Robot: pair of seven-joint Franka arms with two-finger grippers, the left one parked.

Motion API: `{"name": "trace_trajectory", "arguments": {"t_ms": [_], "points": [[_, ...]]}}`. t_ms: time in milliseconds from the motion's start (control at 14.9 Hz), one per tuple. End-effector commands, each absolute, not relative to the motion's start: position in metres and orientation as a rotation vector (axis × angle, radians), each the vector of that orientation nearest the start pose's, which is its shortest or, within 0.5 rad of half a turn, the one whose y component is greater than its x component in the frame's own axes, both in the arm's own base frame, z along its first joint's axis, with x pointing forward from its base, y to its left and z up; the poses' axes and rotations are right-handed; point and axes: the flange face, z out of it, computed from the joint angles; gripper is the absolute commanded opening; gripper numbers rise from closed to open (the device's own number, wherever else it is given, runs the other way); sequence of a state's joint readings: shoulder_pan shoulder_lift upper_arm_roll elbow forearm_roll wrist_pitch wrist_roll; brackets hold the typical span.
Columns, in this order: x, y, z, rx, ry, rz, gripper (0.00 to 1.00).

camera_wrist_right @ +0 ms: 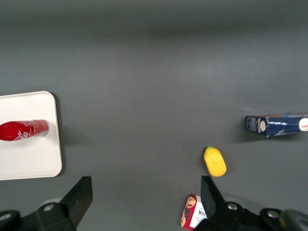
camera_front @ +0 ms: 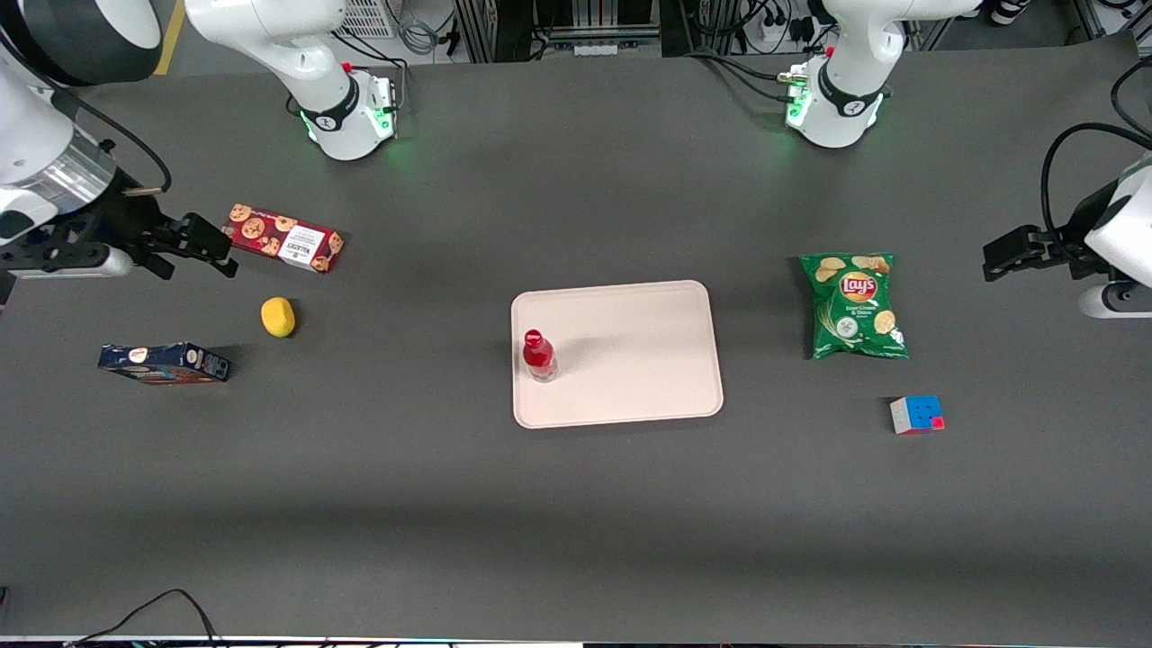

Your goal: Place coke bottle on tray

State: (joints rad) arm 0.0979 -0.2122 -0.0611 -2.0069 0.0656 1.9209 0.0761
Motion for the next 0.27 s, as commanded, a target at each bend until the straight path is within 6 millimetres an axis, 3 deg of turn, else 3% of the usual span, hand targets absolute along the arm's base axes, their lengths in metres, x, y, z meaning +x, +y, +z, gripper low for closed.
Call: {"name": "trace_trajectory", "arguments": {"t_ms": [0,202], "points": [[0.5117,0.0067,0.5861,-3.057,0.06,-0.259,1.0],[0.5172,0.0056,0.5897,-3.084,0.05,-0.225,1.0]]}}
